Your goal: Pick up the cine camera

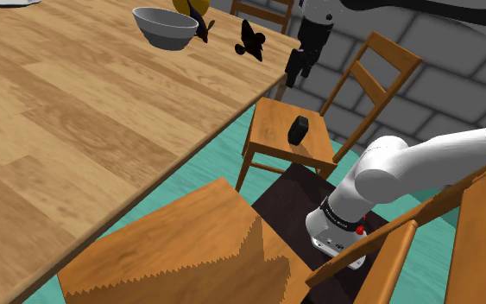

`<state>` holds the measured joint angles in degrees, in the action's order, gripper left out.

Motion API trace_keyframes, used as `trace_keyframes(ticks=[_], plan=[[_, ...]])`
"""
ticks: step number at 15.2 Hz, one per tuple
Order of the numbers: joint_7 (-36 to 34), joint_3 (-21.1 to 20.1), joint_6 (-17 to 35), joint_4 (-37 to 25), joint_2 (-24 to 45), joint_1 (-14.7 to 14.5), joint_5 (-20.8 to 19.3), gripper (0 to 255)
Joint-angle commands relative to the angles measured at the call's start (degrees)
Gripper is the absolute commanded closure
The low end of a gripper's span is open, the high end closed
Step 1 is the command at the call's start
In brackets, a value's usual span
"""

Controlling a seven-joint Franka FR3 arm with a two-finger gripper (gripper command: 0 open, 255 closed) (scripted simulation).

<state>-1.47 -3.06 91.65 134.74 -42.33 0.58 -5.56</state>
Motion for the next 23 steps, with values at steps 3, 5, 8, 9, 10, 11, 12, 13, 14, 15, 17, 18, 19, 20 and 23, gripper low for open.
trace_keyframes(ticks=[3, 5, 8, 9, 10, 11, 12, 13, 14, 15, 17, 18, 19, 20, 23], plan=[[-0.36, 1.64, 3.33, 3.5, -1.08, 1.37, -0.78, 0], [-0.71, 3.31, 6.73, 6.84, -1.94, 2.83, -1.62, 0], [-1.21, 5.92, 11.98, 11.52, -2.76, 5.21, -2.98, 0], [-1.37, 6.82, 13.78, 13.0, -2.9, 6.04, -3.46, 0], [-1.52, 7.73, 15.61, 14.42, -2.96, 6.9, -3.96, 0], [-1.66, 8.66, 17.48, 15.8, -2.94, 7.78, -4.46, 0], [-1.79, 9.61, 19.38, 17.14, -2.83, 8.68, -4.98, 0], [-1.91, 10.57, 21.32, 18.42, -2.64, 9.6, -5.5, 0], [-2.03, 11.55, 23.3, 19.65, -2.35, 10.53, -6.04, 0], [-2.12, 12.53, 25.32, 20.82, -1.95, 11.48, -6.57, 0], [-2.29, 14.57, 29.51, 23.0, -0.84, 13.41, -7.64, 0], [-2.35, 15.62, 31.69, 24.0, -0.12, 14.37, -8.17, 0], [-2.4, 16.69, 33.91, 24.94, 0.73, 15.32, -8.7, 0], [-2.43, 17.77, 36.19, 25.81, 1.7, 16.27, -9.21, 0], [-2.39, 21.16, 43.36, 28.0, 5.41, 18.95, -10.58, 0]])
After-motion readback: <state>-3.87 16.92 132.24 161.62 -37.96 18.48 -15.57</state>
